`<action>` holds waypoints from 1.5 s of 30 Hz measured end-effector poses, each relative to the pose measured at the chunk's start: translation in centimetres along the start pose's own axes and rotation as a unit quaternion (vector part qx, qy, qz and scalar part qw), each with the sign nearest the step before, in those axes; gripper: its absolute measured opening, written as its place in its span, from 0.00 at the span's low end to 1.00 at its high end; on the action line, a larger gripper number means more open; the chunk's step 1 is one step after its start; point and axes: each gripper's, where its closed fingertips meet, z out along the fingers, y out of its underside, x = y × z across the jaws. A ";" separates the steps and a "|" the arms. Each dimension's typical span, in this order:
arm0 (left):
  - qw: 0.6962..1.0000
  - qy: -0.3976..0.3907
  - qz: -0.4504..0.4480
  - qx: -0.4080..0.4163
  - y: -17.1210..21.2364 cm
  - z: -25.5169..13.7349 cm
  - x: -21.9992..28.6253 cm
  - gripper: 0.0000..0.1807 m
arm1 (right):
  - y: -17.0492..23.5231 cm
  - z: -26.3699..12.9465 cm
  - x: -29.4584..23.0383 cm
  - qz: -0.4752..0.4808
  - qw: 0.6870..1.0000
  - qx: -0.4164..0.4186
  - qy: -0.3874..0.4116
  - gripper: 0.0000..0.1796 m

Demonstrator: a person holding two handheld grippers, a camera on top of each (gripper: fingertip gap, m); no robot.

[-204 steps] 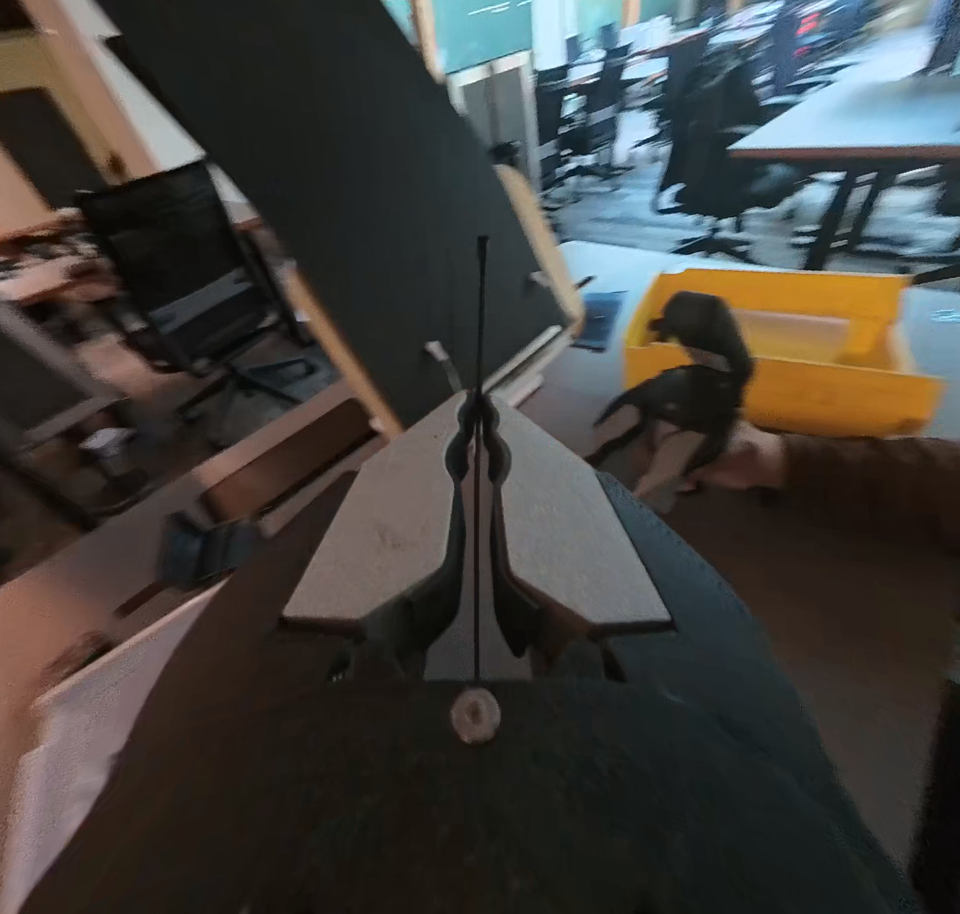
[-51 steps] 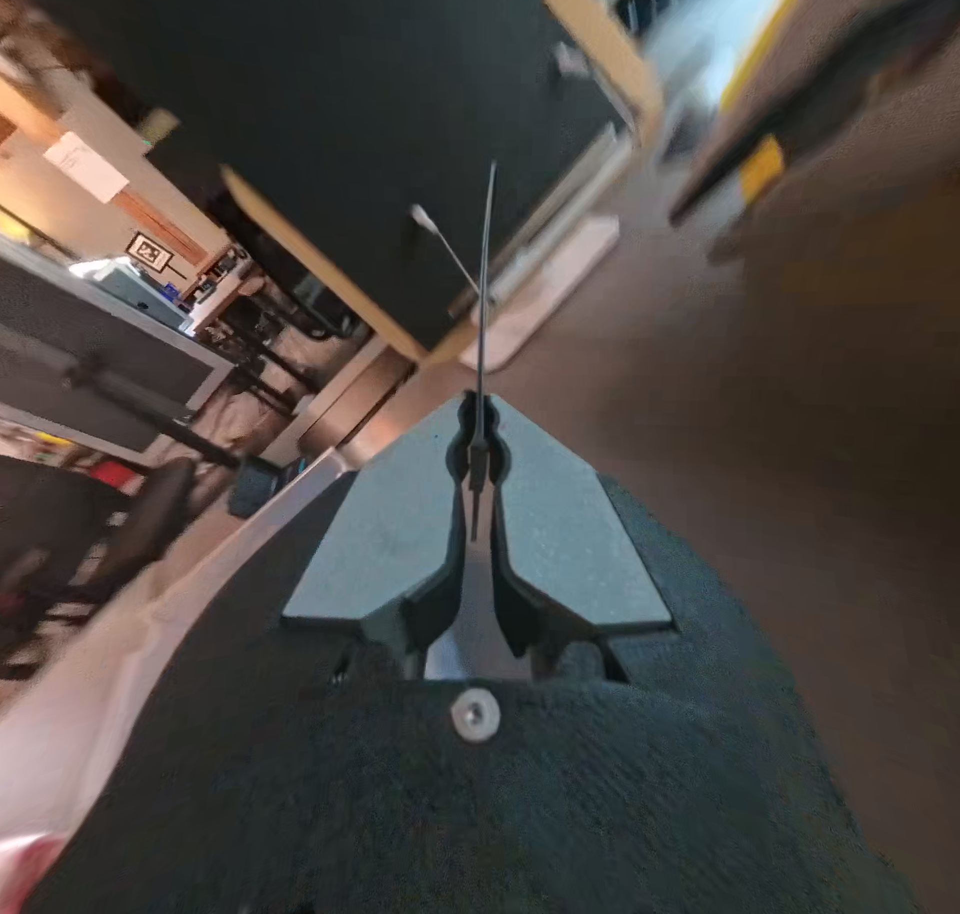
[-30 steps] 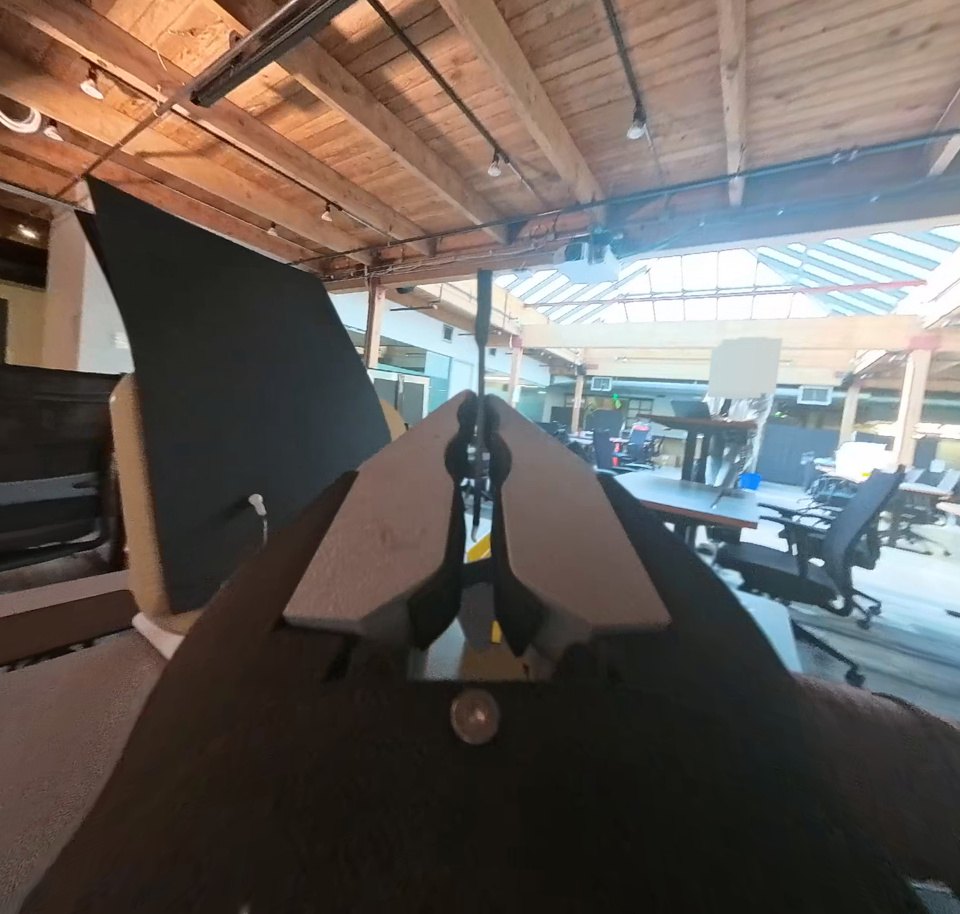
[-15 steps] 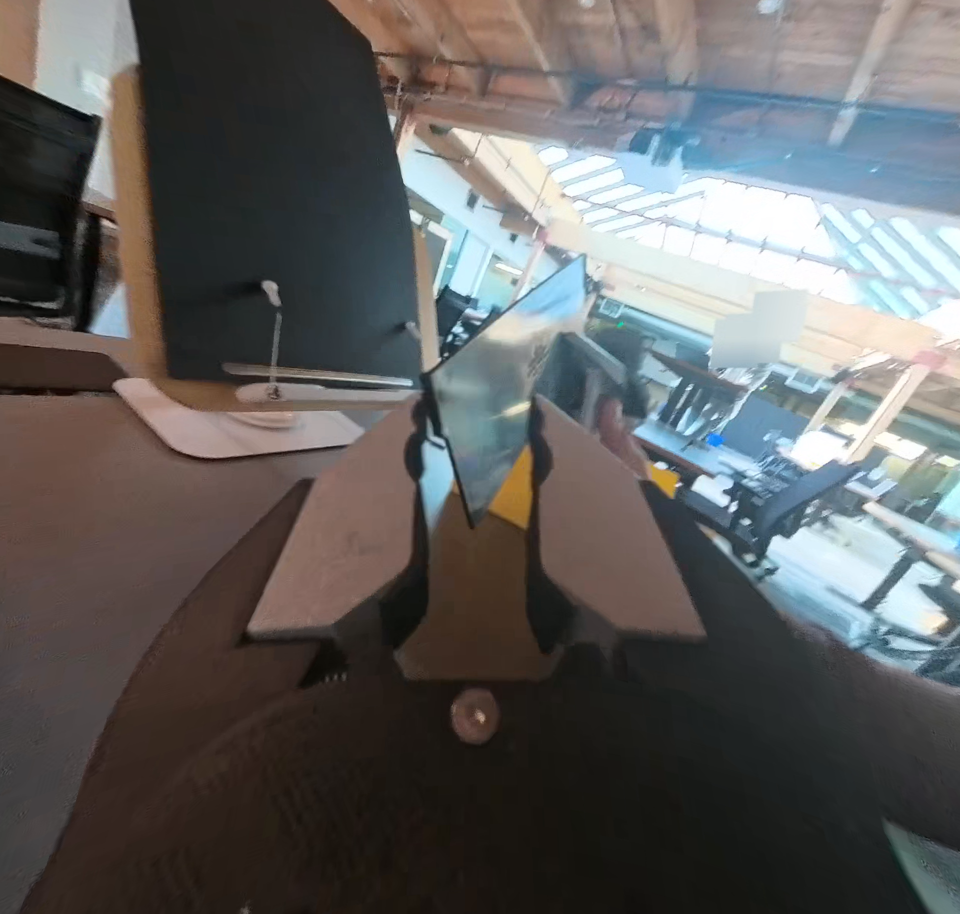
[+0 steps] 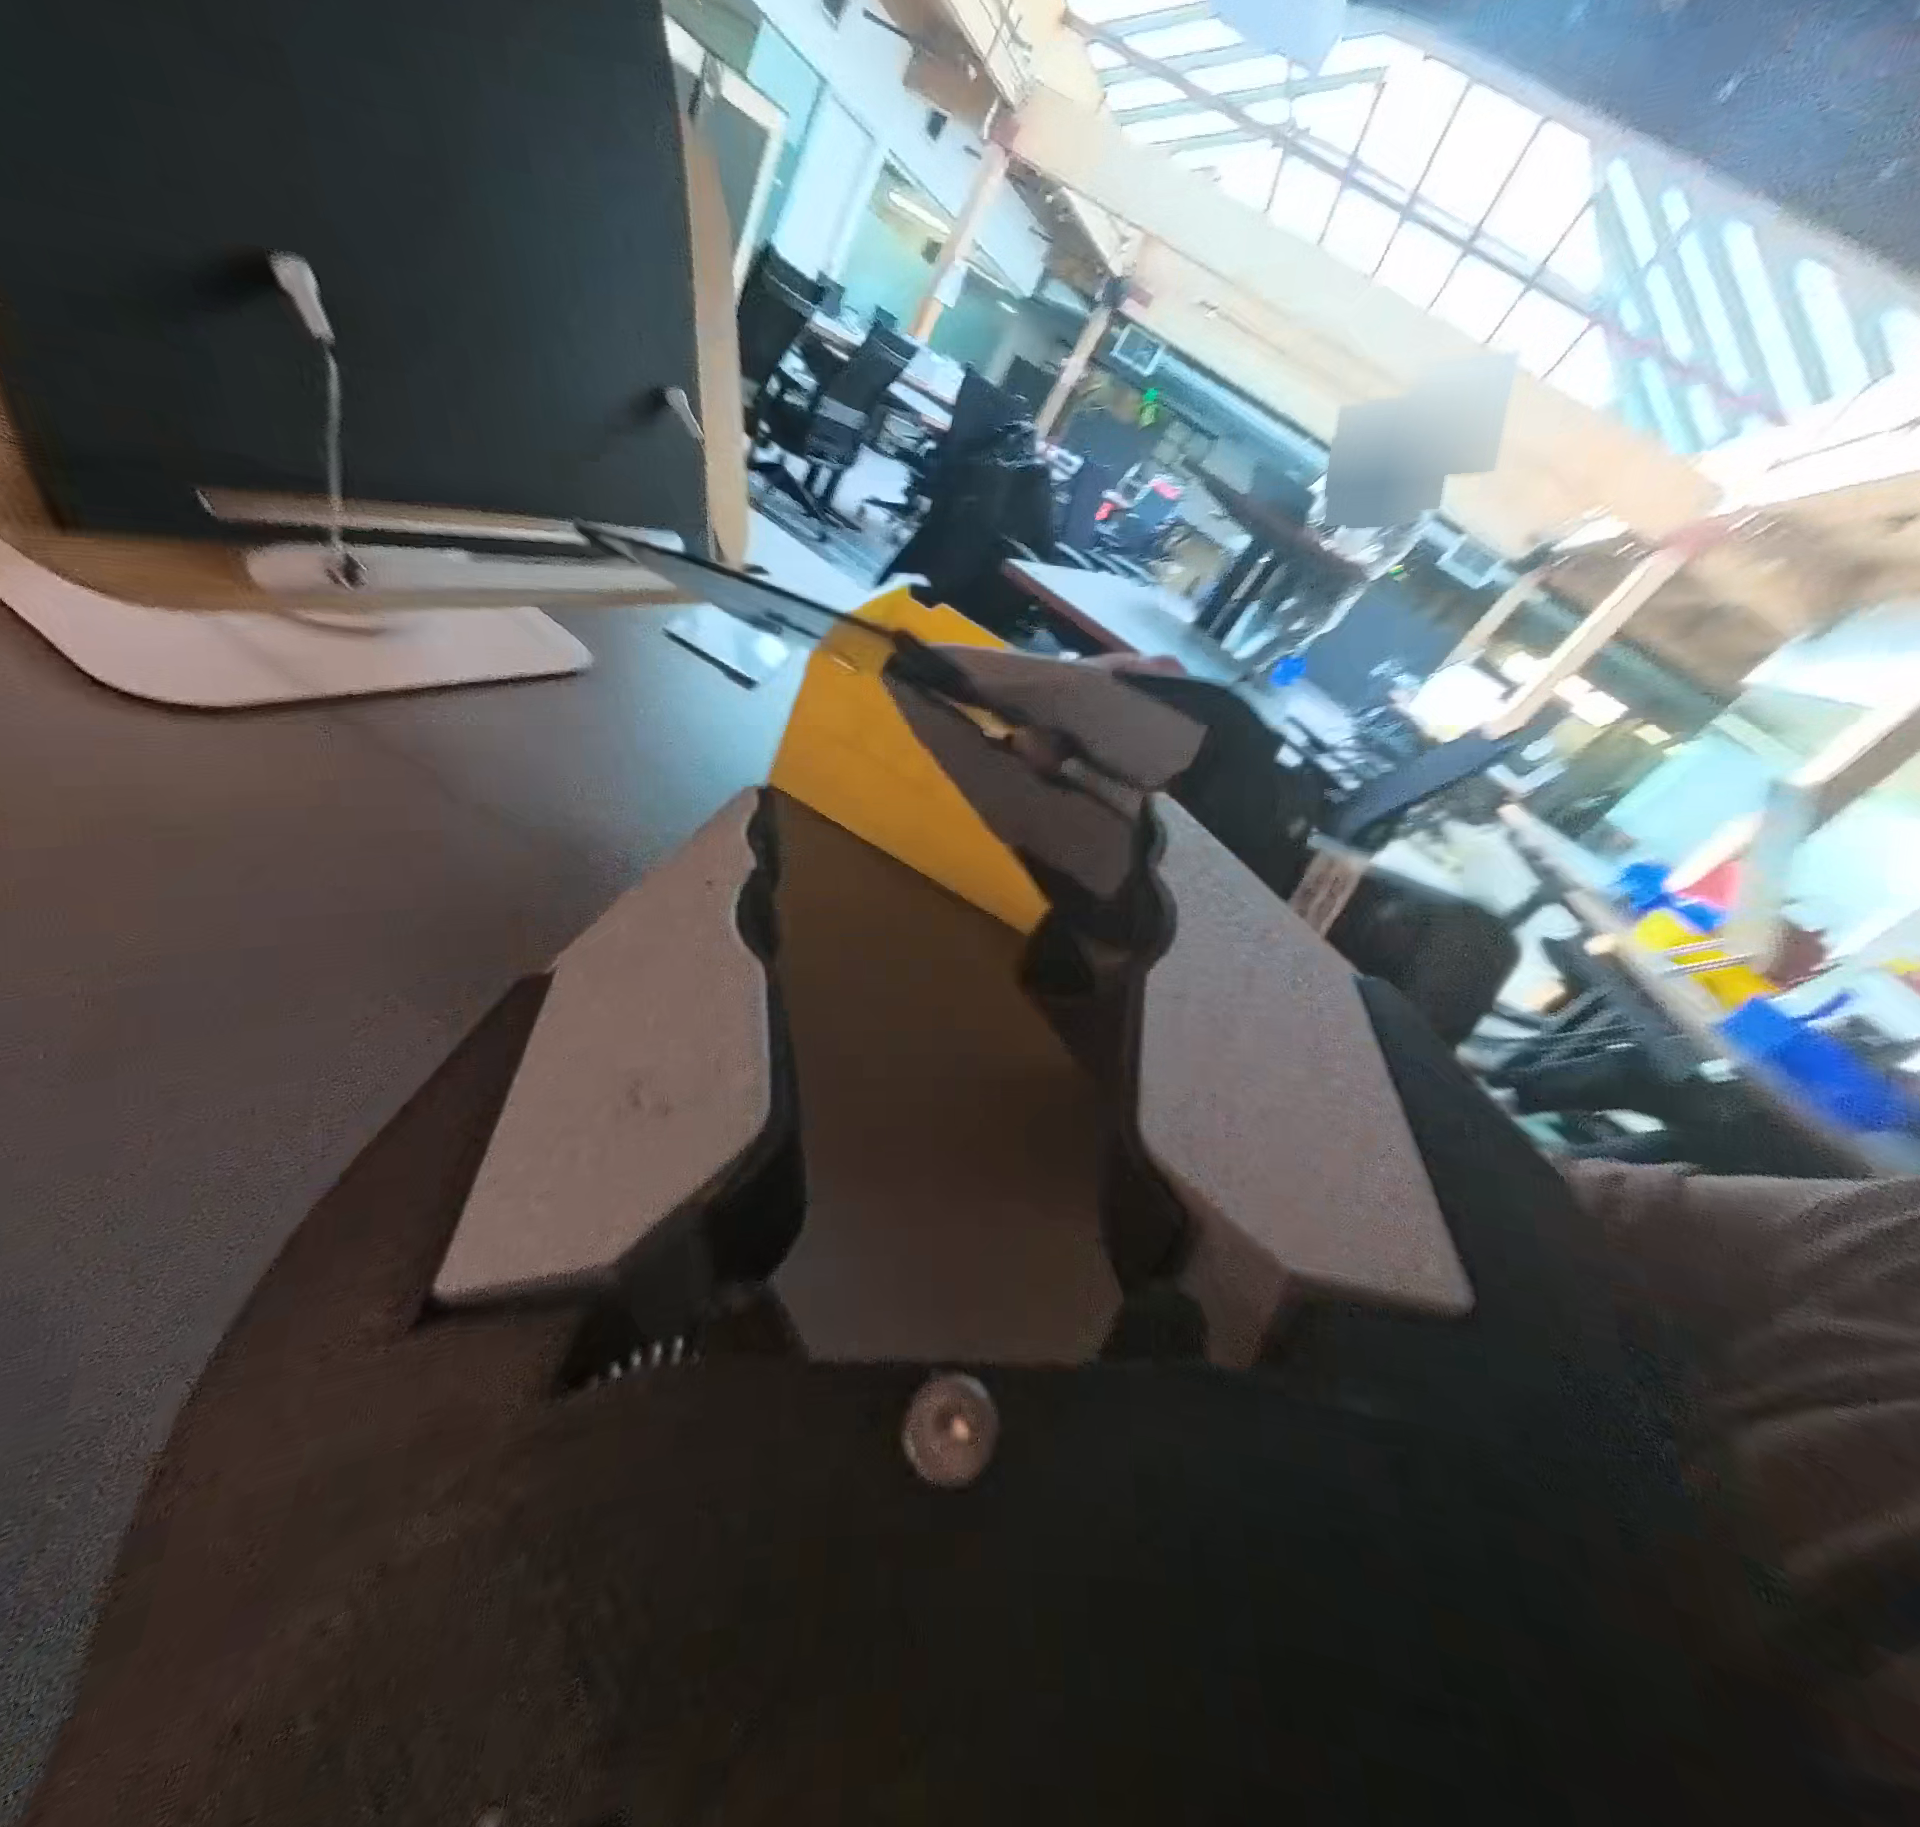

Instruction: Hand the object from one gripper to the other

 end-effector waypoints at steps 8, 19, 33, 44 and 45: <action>0.998 0.002 -0.069 -0.002 0.5 1.9 -2.0 0.20 | -2.9 0.4 -2.1 -0.113 0.993 0.005 0.024 0.00; 0.946 -0.107 0.264 -0.157 1.4 0.5 -3.6 0.00 | -2.5 0.1 -4.3 0.106 0.986 0.046 -0.120 0.21; 0.583 -0.105 0.768 -0.243 4.6 -0.2 0.9 0.00 | -1.1 0.7 -5.6 0.134 0.979 0.029 -0.150 0.07; 0.677 -0.211 0.700 -0.085 -1.5 -1.9 2.2 0.21 | 1.5 1.1 -2.0 0.393 0.903 0.005 -0.171 0.00; 0.667 -0.220 0.705 -0.101 -1.4 -2.1 1.5 0.23 | 1.3 1.0 -1.9 0.455 0.867 0.018 -0.202 0.00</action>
